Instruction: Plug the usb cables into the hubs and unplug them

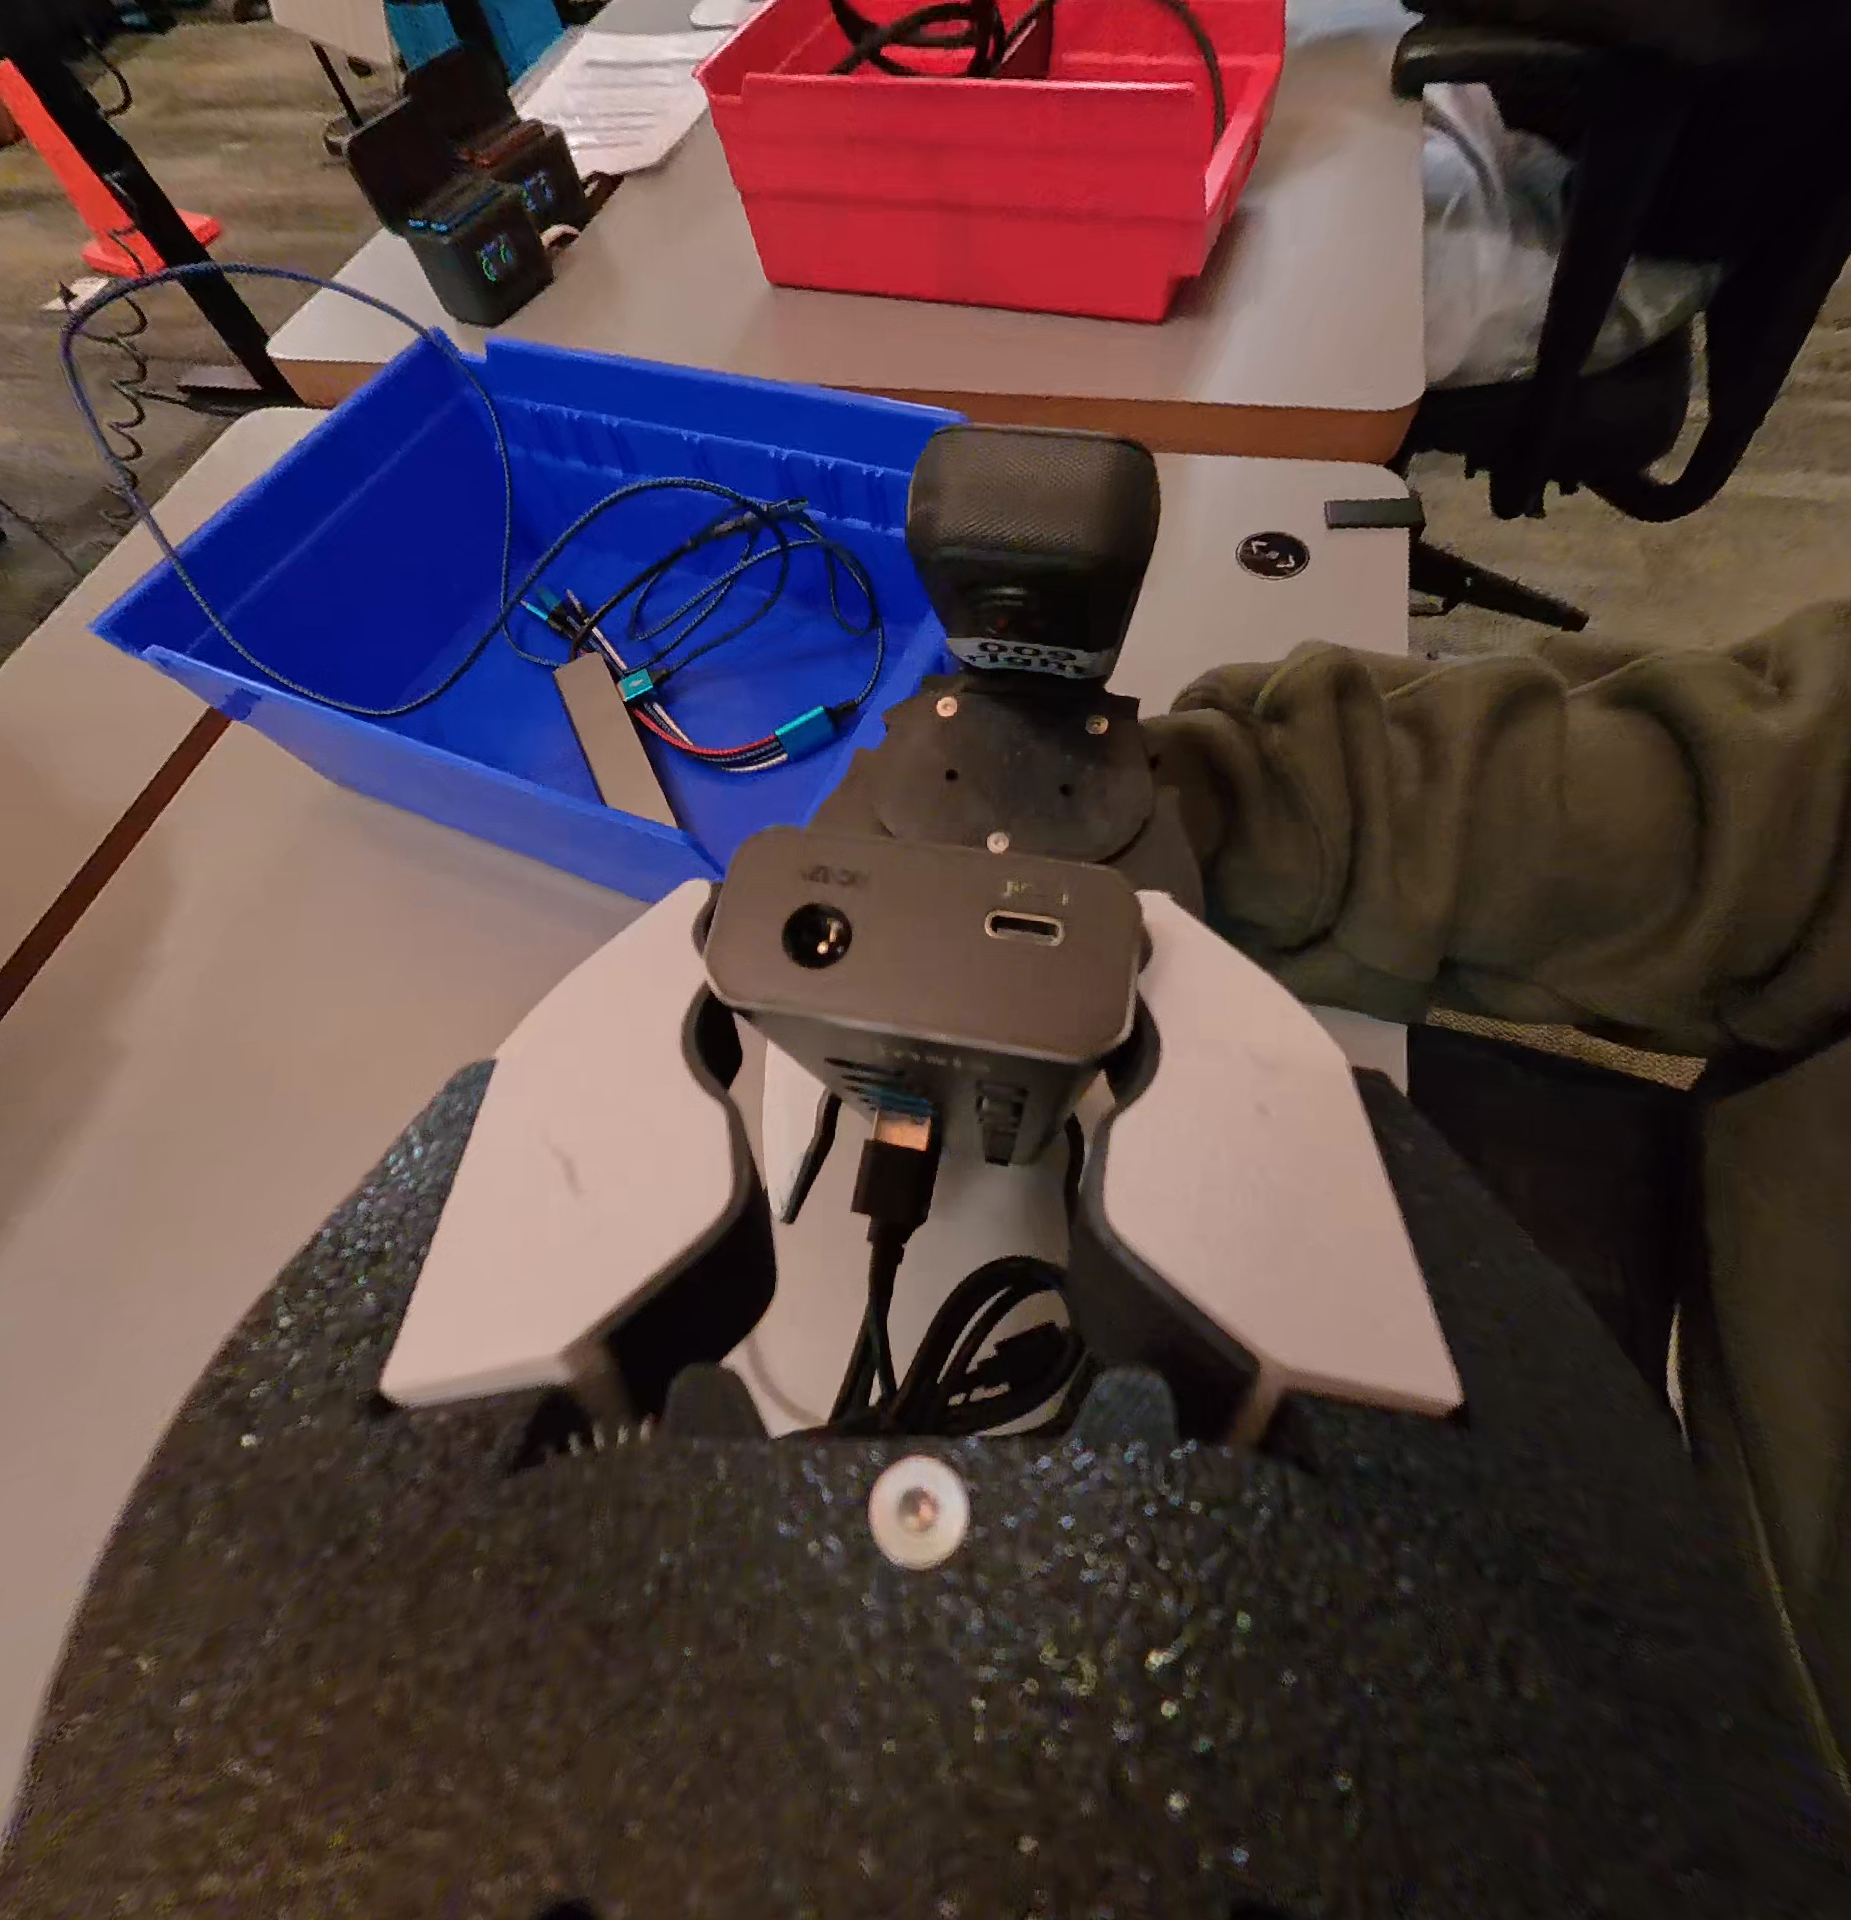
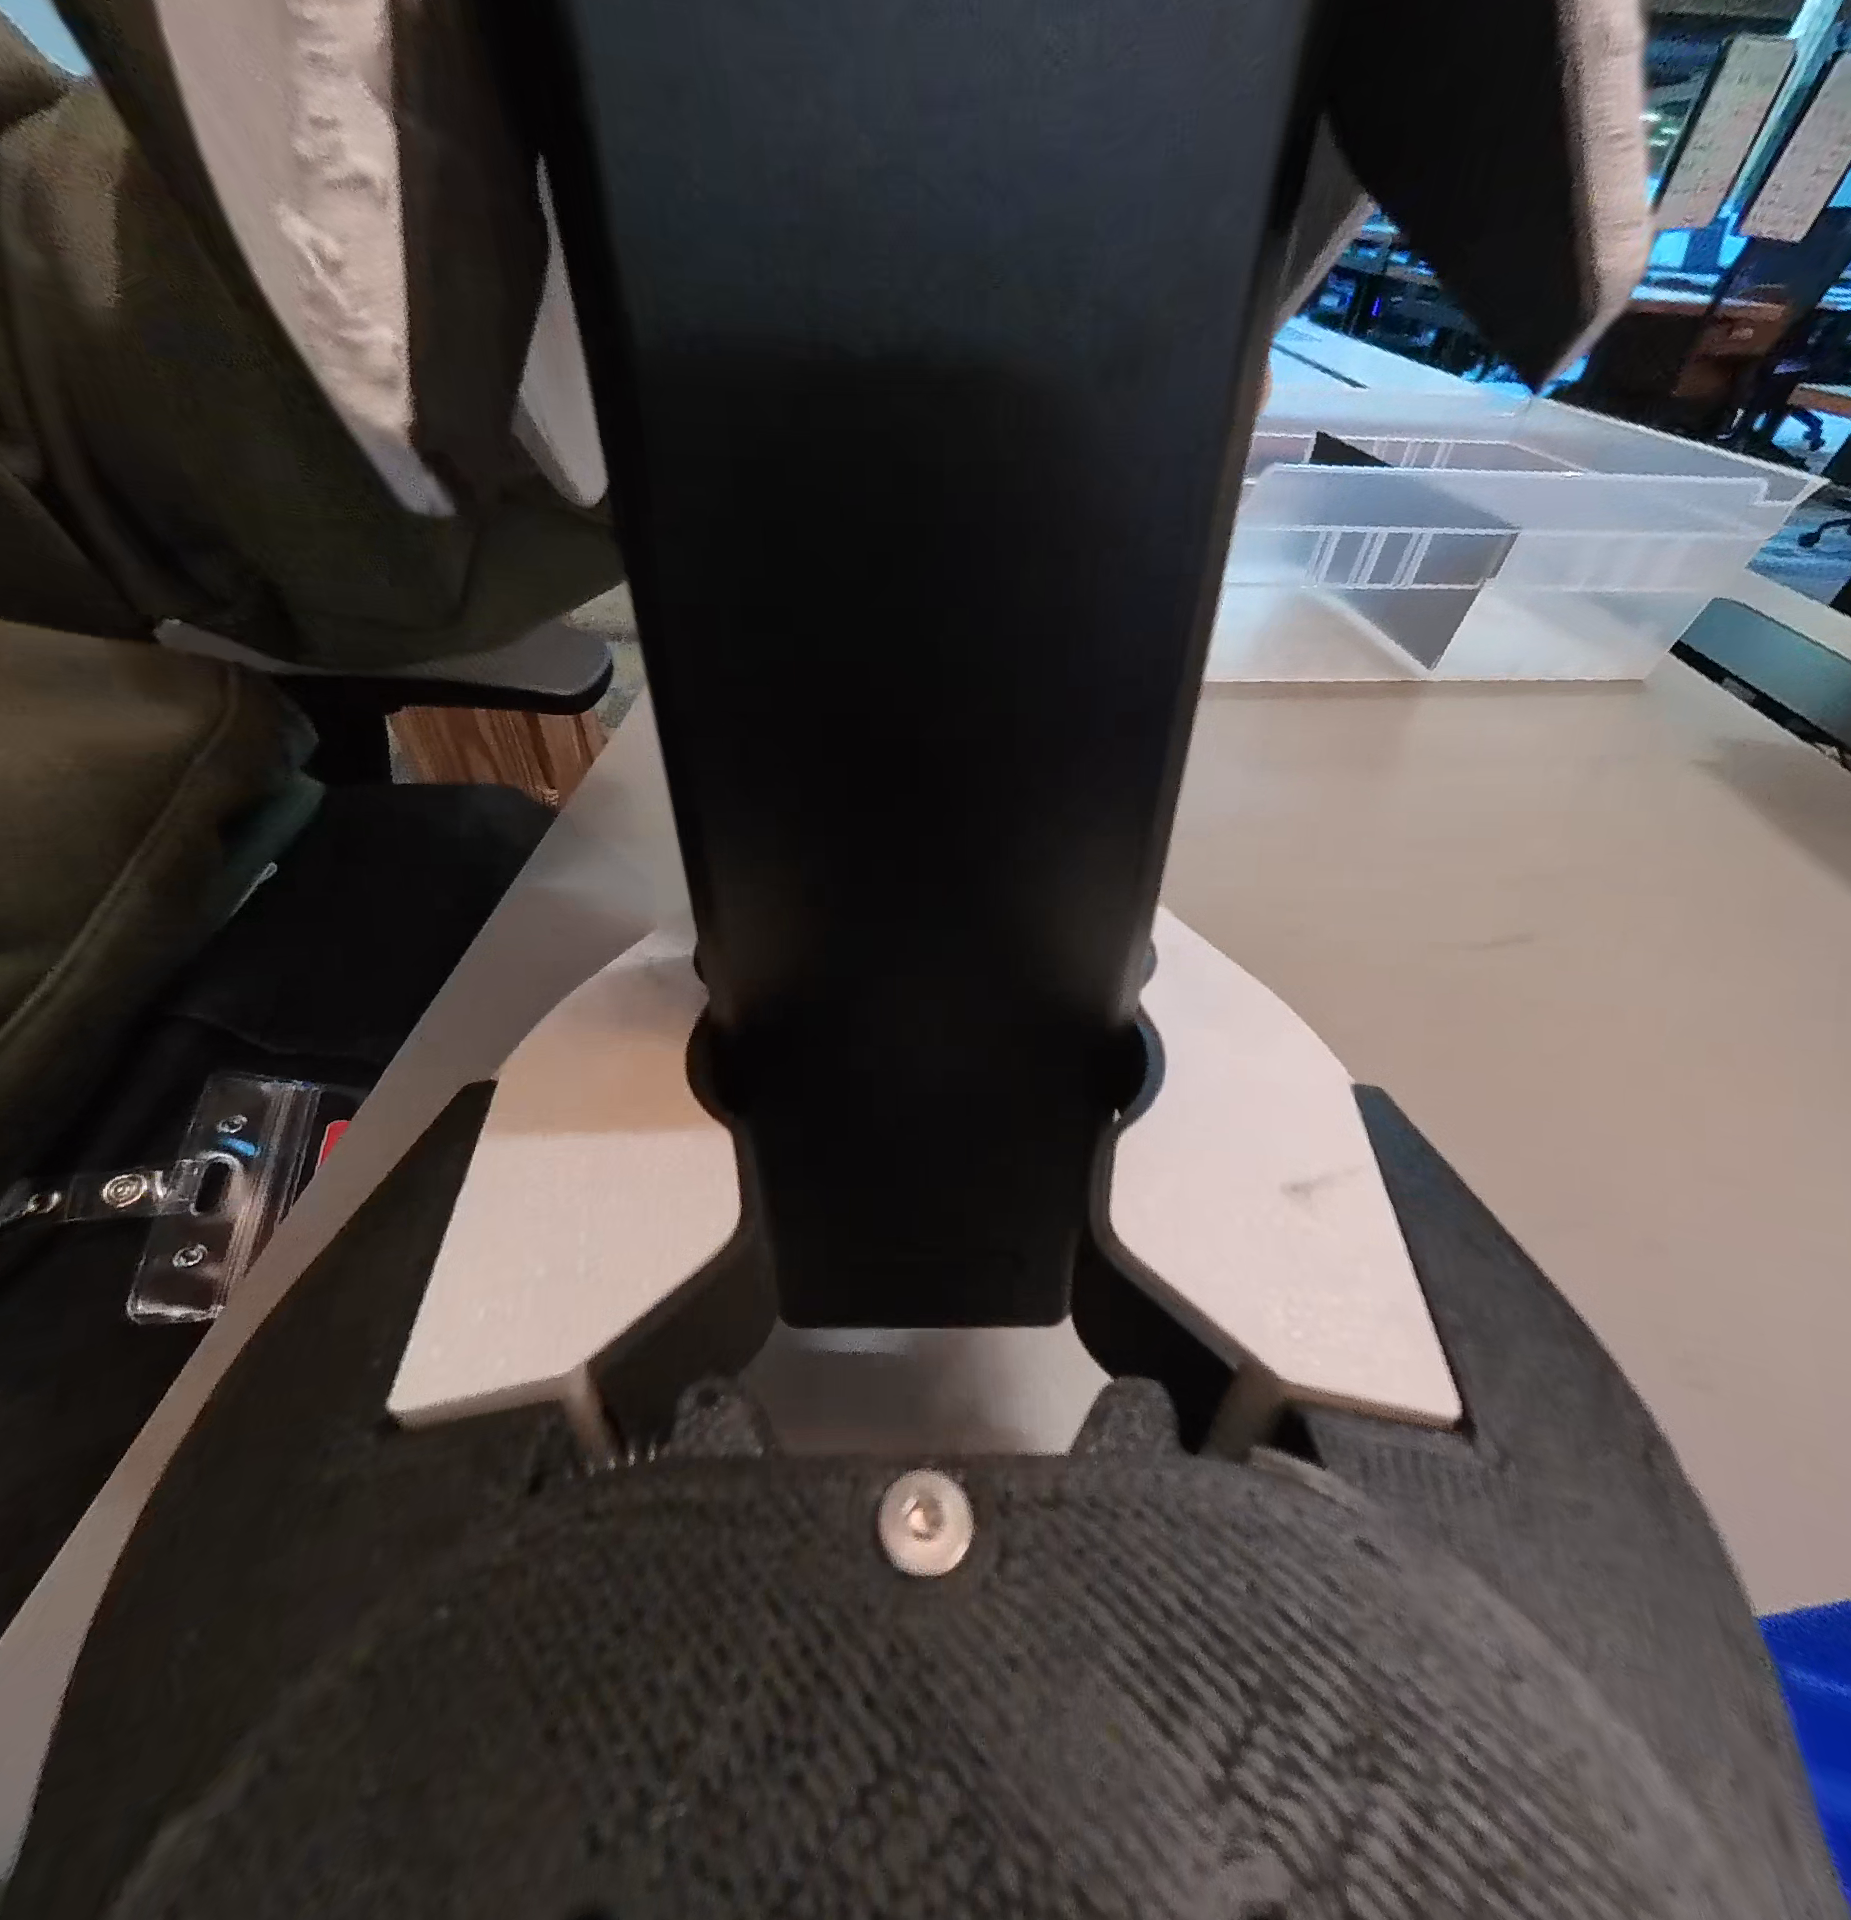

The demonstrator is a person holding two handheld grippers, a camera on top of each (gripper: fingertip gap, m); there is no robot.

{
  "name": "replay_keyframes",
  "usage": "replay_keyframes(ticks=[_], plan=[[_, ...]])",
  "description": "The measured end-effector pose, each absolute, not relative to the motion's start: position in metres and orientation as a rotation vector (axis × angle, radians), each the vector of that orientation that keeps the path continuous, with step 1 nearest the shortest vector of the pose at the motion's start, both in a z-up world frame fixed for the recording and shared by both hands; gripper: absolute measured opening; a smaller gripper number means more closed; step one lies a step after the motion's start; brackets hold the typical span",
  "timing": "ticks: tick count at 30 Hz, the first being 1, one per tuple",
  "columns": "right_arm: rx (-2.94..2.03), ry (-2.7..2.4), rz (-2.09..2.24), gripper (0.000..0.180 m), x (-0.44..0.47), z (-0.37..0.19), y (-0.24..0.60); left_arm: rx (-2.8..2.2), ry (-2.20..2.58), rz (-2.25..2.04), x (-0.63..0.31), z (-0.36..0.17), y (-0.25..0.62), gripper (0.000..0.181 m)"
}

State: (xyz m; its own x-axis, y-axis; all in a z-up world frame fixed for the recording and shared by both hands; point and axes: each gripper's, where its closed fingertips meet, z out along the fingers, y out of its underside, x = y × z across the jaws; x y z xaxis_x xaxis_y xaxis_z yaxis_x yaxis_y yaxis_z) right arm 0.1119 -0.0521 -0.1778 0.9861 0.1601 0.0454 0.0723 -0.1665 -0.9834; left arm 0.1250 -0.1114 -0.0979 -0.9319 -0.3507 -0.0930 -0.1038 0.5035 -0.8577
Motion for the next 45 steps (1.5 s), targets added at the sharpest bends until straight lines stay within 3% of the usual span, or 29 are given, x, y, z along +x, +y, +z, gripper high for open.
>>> replay_keyframes(ticks=[26, 29, 33, 35, 40, 42, 45], plan=[[-1.433, -0.009, 0.053, 0.073, 0.135, -0.14, -0.065, -0.236, 2.535, -1.238, 0.127, -0.101, -0.09, 0.077], [-1.434, -0.016, 0.059, 0.073, 0.134, -0.14, -0.065, -0.311, 2.558, -1.271, 0.124, -0.109, -0.075, 0.047], [-1.461, -0.039, 0.051, 0.073, 0.13, -0.143, -0.062, -0.396, 2.59, -1.249, 0.127, -0.124, -0.068, 0.039], [-1.456, -0.039, 0.052, 0.072, 0.13, -0.143, -0.062, -0.398, 2.595, -1.194, 0.132, -0.132, -0.068, 0.024], [-1.455, -0.05, 0.056, 0.072, 0.129, -0.143, -0.062, -0.381, 2.63, -1.16, 0.134, -0.141, -0.077, 0.026], [-1.451, -0.056, 0.06, 0.072, 0.128, -0.142, -0.063, -0.363, 2.636, -1.125, 0.134, -0.143, -0.078, 0.016], [-1.458, -0.062, 0.063, 0.072, 0.127, -0.143, -0.062, -0.35, 2.649, -1.096, 0.135, -0.147, -0.079, 0.015]])
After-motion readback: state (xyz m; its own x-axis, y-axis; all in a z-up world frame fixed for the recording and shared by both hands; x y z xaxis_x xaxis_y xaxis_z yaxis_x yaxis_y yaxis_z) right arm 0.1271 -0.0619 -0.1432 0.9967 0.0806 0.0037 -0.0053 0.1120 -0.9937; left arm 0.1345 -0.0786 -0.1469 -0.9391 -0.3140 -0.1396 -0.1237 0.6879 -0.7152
